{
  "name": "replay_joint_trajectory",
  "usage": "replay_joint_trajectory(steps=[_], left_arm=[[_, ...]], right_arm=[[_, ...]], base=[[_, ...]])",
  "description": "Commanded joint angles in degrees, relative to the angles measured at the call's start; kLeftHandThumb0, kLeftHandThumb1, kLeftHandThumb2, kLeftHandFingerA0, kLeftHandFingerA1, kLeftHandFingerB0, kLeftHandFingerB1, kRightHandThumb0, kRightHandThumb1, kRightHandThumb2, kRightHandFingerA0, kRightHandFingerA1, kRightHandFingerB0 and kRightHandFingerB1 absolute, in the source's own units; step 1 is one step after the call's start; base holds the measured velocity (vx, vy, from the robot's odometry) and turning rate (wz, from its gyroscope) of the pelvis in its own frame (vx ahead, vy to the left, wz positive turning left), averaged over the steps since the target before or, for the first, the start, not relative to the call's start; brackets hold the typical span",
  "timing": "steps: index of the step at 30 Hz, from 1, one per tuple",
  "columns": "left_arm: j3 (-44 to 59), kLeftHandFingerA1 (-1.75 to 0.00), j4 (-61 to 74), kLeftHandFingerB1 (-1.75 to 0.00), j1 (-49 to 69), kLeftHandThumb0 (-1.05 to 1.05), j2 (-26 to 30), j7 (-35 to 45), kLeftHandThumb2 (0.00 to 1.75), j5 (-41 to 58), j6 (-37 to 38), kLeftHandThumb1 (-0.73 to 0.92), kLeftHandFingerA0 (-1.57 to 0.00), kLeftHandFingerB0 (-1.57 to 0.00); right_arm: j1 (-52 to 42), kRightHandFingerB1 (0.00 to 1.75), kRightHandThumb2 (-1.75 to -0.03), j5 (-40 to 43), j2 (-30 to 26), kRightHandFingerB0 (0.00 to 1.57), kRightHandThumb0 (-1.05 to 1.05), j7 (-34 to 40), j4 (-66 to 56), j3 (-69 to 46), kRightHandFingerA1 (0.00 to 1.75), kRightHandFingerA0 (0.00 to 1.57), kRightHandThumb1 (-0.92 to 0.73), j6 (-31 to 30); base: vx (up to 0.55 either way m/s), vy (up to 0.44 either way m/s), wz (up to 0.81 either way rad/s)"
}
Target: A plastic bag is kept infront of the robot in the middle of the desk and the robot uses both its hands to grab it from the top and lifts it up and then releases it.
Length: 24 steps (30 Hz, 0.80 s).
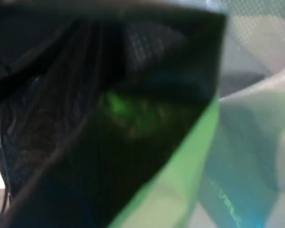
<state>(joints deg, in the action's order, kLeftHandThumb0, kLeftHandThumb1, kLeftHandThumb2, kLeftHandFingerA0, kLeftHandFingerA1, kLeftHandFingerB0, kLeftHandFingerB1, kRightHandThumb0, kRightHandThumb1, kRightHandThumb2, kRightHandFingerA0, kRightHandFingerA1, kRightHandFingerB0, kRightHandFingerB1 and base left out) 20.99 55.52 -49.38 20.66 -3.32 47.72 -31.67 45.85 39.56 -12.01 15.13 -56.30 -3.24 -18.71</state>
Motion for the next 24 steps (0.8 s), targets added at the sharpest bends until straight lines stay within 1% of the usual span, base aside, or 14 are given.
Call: replay_joint_trajectory(steps=[1, 4, 5, 6, 13, 14, 15, 16, 19, 20, 21, 22, 23, 24], left_arm=[[-7.86, -1.75, -15.16, -1.75, -4.05, -0.36, 12.49, 12.58, 0.57, -24.06, 17.31, 0.58, -0.97, -0.77], [-12.51, -1.75, -39.12, -1.75, -14.76, -0.23, 17.78, 16.93, 0.58, -35.16, 33.52, 0.63, -0.96, -0.66], [-15.09, -1.75, -48.55, -1.75, -19.09, -0.17, 19.36, 13.52, 0.57, -39.65, 36.14, 0.68, -0.88, -0.65], [-17.78, -1.75, -58.35, -1.75, -23.83, -0.17, 20.87, 9.61, 0.57, -44.34, 38.55, 0.68, -0.88, -0.65], [-26.17, -1.75, -92.03, -1.75, -46.08, -0.09, 24.9, -4.91, 0.58, -53.63, 41.4, 0.7, -0.86, -0.6], [-27.32, -1.75, -94.3, -1.75, -48.08, -0.1, 25.47, -6.21, 0.57, -54.7, 41.16, 0.69, -0.86, -0.59], [-28.12, -1.75, -95.61, -1.75, -49.22, -0.1, 25.81, -6.98, 0.57, -55.29, 40.86, 0.69, -0.86, -0.59], [-28.85, -1.75, -97.48, -1.75, -51.01, -0.06, 26.12, -7.52, 0.57, -55.67, 40.72, 0.68, -0.84, -0.6], [-29.73, -1.75, -101.54, -1.75, -55.48, -0.04, 26.44, -6.81, 0.56, -54.61, 40.01, 0.68, -0.82, -0.6], [-30.78, -1.49, -102.98, -1.35, -56.58, -0.04, 26.77, -7.77, 0.79, -55.52, 40.42, 0.51, -1.2, -0.94], [-32.05, -1.75, -103.61, -1.75, -56.88, 0.0, 27.37, -9.02, 0.58, -56.94, 40.63, 0.66, -0.79, -0.59], [-33.26, -1.75, -103.99, -1.75, -56.98, 0.0, 27.95, -10.16, 0.58, -58.2, 40.72, 0.66, -0.79, -0.59], [-33.88, -1.46, -104.5, -1.33, -56.69, 0.02, 28.5, -11.58, 0.79, -59.01, 41.88, 0.5, -1.17, -0.94], [-35.01, -1.48, -104.84, -1.34, -55.91, 0.0, 29.65, -14.27, 0.79, -60.88, 43.04, 0.5, -1.2, -0.95]], right_arm=[[9.45, 1.72, -0.58, -6.56, -15.47, 0.59, -0.36, -16.97, 23.49, -2.95, 1.75, 0.84, -0.67, -0.28], [22.51, 1.3, -0.82, -24.41, -20.31, 0.9, -0.37, -21.93, 50.04, 5.07, 1.43, 1.15, -0.49, 14.54], [28.34, 1.75, -0.57, -29.9, -20.34, 0.62, -0.21, -17.5, 61.59, 7.85, 1.75, 0.86, -0.67, 18.48], [34.53, 1.75, -0.57, -36.54, -20.51, 0.62, -0.21, -11.77, 73.63, 11.03, 1.75, 0.86, -0.67, 22.57], [55.78, 1.75, -0.58, -42.12, -23.01, 0.67, -0.12, -0.66, 107.34, 17.68, 1.75, 0.84, -0.67, 18.02], [56.99, 1.33, -0.83, -42.36, -23.46, 1.02, -0.18, -0.49, 108.78, 18.18, 1.44, 1.21, -0.47, 18.01], [57.71, 1.33, -0.83, -42.39, -23.67, 1.02, -0.18, -0.35, 109.77, 18.51, 1.44, 1.21, -0.47, 17.95], [58.78, 1.75, -0.63, -42.85, -24.29, 0.69, -0.08, -0.31, 110.88, 19.2, 1.75, 0.85, -0.61, 17.47], [61.69, 1.57, -0.59, -42.31, -26.02, 0.72, -0.07, -1.49, 113.21, 19.91, 1.72, 0.8, -0.62, 15.15], [62.08, 1.5, -0.6, -42.6, -26.4, 0.73, -0.03, -0.46, 114.24, 20.27, 1.68, 0.87, -0.6, 15.82], [61.94, 1.62, -0.64, -42.94, -26.85, 0.71, 0.01, 0.61, 115.01, 20.68, 1.7, 0.8, -0.62, 16.44], [61.7, 1.62, -0.64, -43.21, -27.31, 0.71, 0.01, 1.51, 115.67, 21.07, 1.7, 0.8, -0.62, 16.88], [61.74, 1.56, -0.63, -43.58, -27.63, 0.7, -0.01, 2.36, 116.19, 21.64, 1.7, 0.84, -0.65, 16.57], [61.46, 1.54, -0.62, -43.27, -27.72, 0.68, -0.01, 3.15, 116.47, 21.62, 1.71, 0.86, -0.66, 16.02]], base=[[0.0, 0.0, 0.0], [0.0, 0.0, 0.0], [0.0, 0.0, 0.0], [0.0, 0.0, 0.0], [0.0, 0.0, 0.0], [0.0, 0.0, 0.0], [0.0, 0.0, 0.0], [0.0, 0.0, 0.0], [0.0, 0.0, 0.0], [0.0, 0.0, 0.0], [0.0, 0.0, 0.0], [0.0, 0.0, 0.0], [0.0, 0.0, 0.0], [0.0, 0.0, 0.0]])
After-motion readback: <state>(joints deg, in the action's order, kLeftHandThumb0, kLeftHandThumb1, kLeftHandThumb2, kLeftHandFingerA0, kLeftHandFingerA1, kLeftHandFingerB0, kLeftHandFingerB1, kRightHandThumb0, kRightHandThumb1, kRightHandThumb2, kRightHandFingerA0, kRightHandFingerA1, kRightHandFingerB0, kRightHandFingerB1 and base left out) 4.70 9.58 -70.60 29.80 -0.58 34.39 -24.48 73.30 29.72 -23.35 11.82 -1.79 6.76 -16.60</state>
